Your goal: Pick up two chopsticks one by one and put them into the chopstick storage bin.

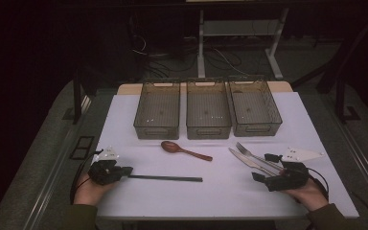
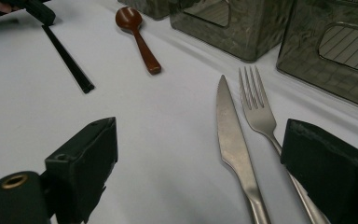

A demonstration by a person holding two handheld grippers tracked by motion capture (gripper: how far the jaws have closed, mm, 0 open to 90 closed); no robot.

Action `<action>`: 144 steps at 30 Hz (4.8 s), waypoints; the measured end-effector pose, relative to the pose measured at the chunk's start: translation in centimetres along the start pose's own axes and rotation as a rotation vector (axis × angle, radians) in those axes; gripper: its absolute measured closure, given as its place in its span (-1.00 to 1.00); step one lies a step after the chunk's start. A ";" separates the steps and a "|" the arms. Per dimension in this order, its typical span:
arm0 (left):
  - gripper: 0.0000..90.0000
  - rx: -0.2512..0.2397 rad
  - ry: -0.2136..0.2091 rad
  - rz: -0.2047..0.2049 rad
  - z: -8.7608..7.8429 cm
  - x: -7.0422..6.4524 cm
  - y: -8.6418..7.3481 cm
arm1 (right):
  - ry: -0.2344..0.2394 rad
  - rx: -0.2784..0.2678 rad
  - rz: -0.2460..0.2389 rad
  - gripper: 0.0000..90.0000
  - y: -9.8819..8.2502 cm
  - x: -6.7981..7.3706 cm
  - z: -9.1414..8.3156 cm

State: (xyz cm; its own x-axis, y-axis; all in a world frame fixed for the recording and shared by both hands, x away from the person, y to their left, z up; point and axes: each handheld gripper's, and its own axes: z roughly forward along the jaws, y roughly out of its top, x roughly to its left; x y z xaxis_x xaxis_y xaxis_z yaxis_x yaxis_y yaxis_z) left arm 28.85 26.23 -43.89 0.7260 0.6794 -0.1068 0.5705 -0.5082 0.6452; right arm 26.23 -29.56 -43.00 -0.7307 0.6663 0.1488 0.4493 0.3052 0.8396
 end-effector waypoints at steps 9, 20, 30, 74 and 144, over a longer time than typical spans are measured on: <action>0.98 0.010 -0.009 -0.003 -0.4 -0.6 -0.4 | 0.000 0.002 -0.001 -0.77 0.0 0.1 0.1; 0.98 0.025 -0.023 -0.002 -0.9 -1.9 -1.1 | 0.001 0.001 -0.004 -0.77 0.0 0.1 0.1; 0.66 -0.088 -0.103 0.039 -0.3 -3.5 1.8 | 0.004 0.001 0.001 -0.77 0.1 0.1 0.1; 0.75 -0.005 -0.381 0.309 12.2 -12.1 11.5 | 0.011 0.004 0.010 -0.77 -0.1 0.1 0.3; 0.79 -0.039 -0.219 0.223 6.3 -5.8 5.9 | 0.013 -0.001 0.002 -0.77 -0.1 0.2 0.1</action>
State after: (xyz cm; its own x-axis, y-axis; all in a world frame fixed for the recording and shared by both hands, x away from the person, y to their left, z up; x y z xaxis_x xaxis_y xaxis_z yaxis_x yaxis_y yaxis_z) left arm 30.48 15.93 -44.25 0.8994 0.4211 -0.1170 0.3757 -0.6081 0.6994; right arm 26.13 -29.35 -43.10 -0.7364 0.6582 0.1566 0.4499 0.3036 0.8399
